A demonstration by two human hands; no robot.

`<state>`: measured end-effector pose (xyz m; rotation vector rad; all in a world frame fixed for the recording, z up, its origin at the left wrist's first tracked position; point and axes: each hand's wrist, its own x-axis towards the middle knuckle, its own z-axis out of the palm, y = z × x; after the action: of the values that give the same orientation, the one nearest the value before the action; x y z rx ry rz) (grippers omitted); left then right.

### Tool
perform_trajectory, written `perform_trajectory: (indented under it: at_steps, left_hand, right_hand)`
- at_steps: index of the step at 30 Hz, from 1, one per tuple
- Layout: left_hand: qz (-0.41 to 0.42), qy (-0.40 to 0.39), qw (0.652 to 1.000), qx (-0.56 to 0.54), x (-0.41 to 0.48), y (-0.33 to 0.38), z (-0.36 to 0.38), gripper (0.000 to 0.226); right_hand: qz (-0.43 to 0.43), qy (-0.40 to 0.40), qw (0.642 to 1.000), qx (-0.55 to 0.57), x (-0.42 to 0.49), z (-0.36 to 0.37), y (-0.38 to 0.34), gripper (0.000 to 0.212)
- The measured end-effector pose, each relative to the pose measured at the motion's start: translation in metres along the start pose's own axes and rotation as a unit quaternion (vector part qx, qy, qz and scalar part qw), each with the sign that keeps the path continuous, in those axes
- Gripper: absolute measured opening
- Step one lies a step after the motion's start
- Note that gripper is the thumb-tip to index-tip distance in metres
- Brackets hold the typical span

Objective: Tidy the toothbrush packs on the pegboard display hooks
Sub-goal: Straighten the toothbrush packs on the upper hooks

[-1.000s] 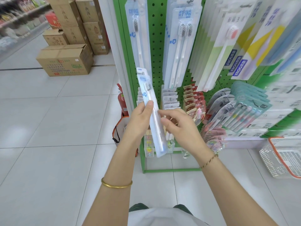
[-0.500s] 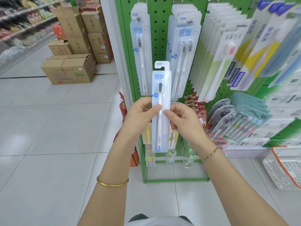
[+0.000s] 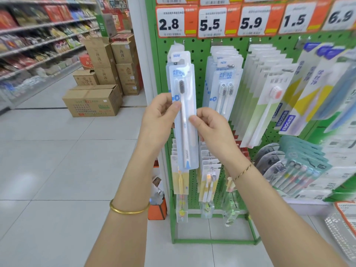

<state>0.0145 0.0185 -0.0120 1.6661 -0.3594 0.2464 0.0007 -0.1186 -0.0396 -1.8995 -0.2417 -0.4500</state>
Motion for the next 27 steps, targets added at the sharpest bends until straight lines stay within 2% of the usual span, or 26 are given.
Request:
perform_trajectory:
  at_steps: [14, 19, 22, 24, 27]
  left_hand:
    - [-0.017, -0.005, 1.000, -0.025, 0.005, -0.006, -0.005, 0.020]
    - [-0.034, 0.000, 0.999, -0.009, 0.010, -0.012, -0.004, 0.020]
    - [-0.044, 0.002, 0.999, 0.001, 0.014, -0.016, -0.004, 0.017]
    - [-0.050, 0.009, 0.999, 0.010, 0.017, -0.018, -0.005, 0.017]
    - [-0.062, 0.017, 0.998, 0.028, 0.022, -0.023, -0.008, 0.015]
  right_hand:
    - [-0.032, -0.011, 0.998, -0.055, 0.006, 0.004, 0.004, 0.026]
    - [-0.010, -0.015, 0.998, -0.057, 0.011, 0.010, 0.012, 0.025]
    - [-0.003, -0.023, 0.995, -0.102, 0.016, 0.011, 0.012, 0.023]
    - [-0.023, -0.003, 0.987, -0.156, 0.021, 0.010, 0.006, 0.019]
    - [-0.062, 0.063, 0.972, -0.217, 0.035, 0.008, -0.009, 0.026]
